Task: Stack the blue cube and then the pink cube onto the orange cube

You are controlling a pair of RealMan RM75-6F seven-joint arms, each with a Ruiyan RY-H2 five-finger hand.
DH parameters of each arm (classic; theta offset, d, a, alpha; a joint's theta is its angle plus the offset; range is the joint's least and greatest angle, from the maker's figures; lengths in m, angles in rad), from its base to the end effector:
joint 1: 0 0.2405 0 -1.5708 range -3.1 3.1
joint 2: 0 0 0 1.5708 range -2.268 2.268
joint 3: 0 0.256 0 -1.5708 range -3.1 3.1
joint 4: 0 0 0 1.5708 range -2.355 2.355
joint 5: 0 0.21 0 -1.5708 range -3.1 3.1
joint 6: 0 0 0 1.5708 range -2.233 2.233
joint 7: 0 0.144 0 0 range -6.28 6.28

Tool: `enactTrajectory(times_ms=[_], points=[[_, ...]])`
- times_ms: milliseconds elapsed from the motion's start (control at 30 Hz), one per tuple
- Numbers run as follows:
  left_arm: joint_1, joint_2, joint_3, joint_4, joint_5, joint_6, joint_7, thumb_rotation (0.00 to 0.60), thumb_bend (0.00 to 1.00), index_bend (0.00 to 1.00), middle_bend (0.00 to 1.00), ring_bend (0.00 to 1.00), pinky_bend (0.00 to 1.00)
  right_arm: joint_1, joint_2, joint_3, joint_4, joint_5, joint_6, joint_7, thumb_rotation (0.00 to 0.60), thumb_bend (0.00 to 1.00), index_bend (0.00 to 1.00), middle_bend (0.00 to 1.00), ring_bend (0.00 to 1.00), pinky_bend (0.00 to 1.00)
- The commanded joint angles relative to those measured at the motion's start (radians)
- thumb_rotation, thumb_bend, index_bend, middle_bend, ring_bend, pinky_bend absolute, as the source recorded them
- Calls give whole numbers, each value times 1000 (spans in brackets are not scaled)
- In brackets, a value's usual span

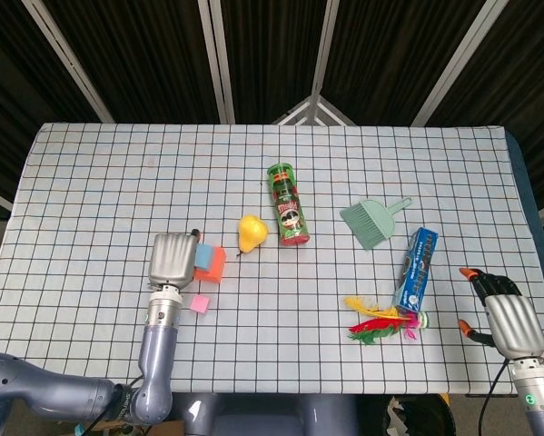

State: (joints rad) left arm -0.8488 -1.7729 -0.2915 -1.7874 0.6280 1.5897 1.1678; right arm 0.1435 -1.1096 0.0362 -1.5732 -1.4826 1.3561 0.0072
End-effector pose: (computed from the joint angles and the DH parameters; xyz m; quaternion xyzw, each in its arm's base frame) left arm -0.0750 0.3067 -0.0144 -0.6714 -0.3451 -0.2632 0.6006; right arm -0.3198 -0.1965 0.1488 0.6314 -0.4024 0.3483 0.5640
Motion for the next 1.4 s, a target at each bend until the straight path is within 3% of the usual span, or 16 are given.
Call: enactTrajectory(times_ms=[33, 400, 800, 933, 1000, 1100, 1167, 1300, 1400], points=[[1, -1, 0, 1, -2, 0, 1, 600, 382, 504, 935, 684, 766, 0, 0, -1, 0, -1, 0, 0, 600, 297, 175, 197, 219, 188], [-4, -14, -1, 23, -5, -17, -1, 600, 383, 500, 934, 684, 766, 1, 1, 0, 3, 1, -3, 5, 600, 298, 175, 197, 219, 188], [8, 28, 9, -27, -7, -20, 10, 600, 219, 194, 932, 677, 765, 2, 1, -1, -2, 3, -8, -1, 600, 298, 175, 197, 219, 188], [14, 47, 16, -54, 5, -15, 7, 600, 207, 142, 932, 675, 765, 3, 2, -1, -4, 5, -11, -4, 600, 298, 175, 197, 219, 188], [24, 64, 32, -88, 33, -8, -5, 600, 202, 167, 932, 675, 766, 3, 2, -1, -5, 6, -12, -6, 600, 298, 175, 197, 219, 188], [115, 160, 138, -262, 212, 26, -156, 600, 202, 235, 934, 676, 769, 2, 4, 1, -5, 8, -8, -4, 600, 298, 175, 197, 219, 188], [175, 231, 220, -316, 330, 54, -232, 600, 202, 255, 933, 677, 770, 1, 4, 0, -7, 5, -4, -3, 600, 298, 175, 197, 219, 187], [261, 330, 348, -354, 486, 79, -327, 600, 202, 284, 931, 677, 769, 0, 4, -2, -11, -1, -2, -7, 600, 298, 175, 197, 219, 188], [294, 370, 405, -364, 530, 66, -363, 600, 211, 302, 930, 676, 769, 1, 4, -3, -15, -4, -3, -11, 600, 298, 175, 197, 219, 188]])
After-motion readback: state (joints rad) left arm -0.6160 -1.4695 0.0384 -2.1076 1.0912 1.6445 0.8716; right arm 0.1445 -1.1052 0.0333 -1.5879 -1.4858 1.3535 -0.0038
